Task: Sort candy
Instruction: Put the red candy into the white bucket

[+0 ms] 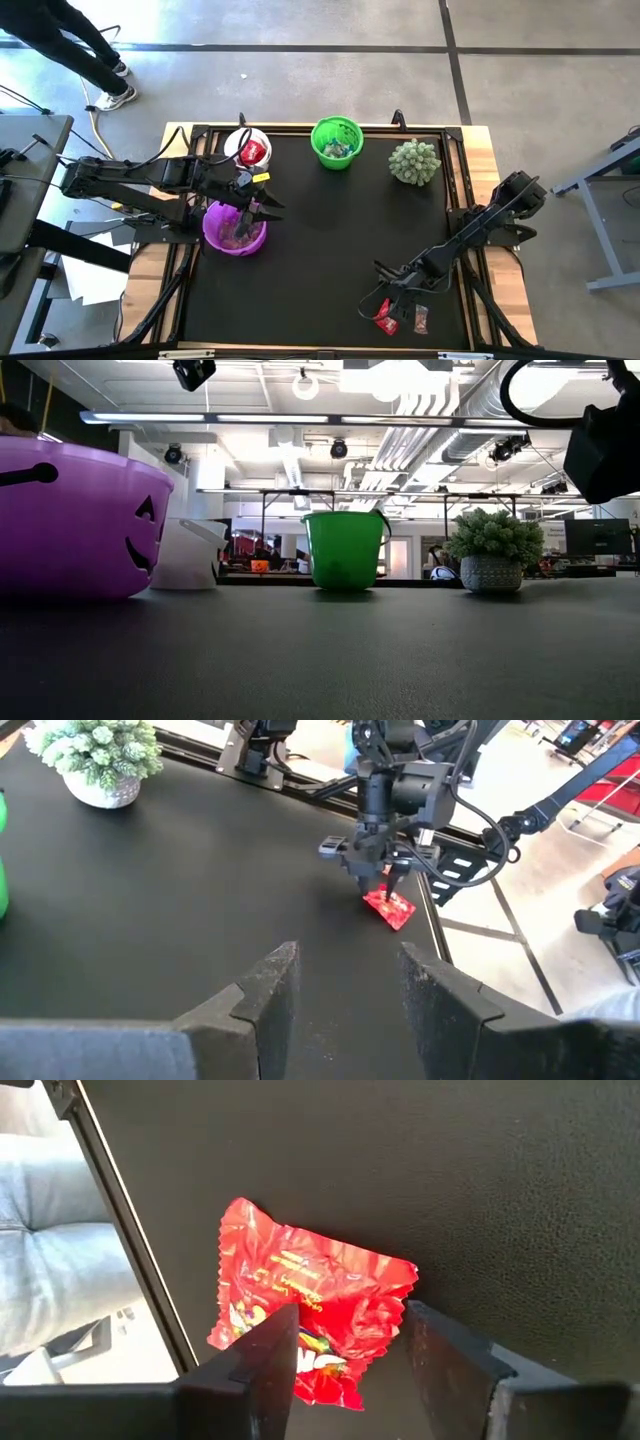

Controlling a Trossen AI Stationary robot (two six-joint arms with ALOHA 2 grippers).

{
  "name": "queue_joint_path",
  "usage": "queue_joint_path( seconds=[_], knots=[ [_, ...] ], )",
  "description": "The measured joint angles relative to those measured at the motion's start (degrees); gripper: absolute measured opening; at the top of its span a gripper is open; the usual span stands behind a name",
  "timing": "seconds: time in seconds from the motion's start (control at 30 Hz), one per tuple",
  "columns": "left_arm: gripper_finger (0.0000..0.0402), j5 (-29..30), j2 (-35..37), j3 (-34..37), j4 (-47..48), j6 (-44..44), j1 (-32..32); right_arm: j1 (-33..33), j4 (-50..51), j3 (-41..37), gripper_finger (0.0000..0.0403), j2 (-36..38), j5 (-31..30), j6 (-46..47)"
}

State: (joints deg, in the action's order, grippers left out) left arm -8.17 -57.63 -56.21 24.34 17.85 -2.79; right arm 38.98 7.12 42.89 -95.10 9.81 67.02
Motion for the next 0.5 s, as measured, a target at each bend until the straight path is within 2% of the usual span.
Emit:
queue_joint_path(
  seconds=[0.13, 0.33, 0.5],
  knots=[
    [0.0156, 0.0, 0.0, 0.0, 0.0, 0.0, 0.0, 0.0, -0.8, -0.1, 0.0125, -0.2, 1.1, 0.0],
    [0.0156, 0.0, 0.0, 0.0, 0.0, 0.0, 0.0, 0.2, -3.2, -0.2, 0.0013, -0.4, 6.5, -0.5],
    [0.0156, 0.0, 0.0, 0.0, 0.0, 0.0, 0.0, 0.1, -4.0, -0.2, 0.0012, -0.4, 7.3, 0.0]
  ],
)
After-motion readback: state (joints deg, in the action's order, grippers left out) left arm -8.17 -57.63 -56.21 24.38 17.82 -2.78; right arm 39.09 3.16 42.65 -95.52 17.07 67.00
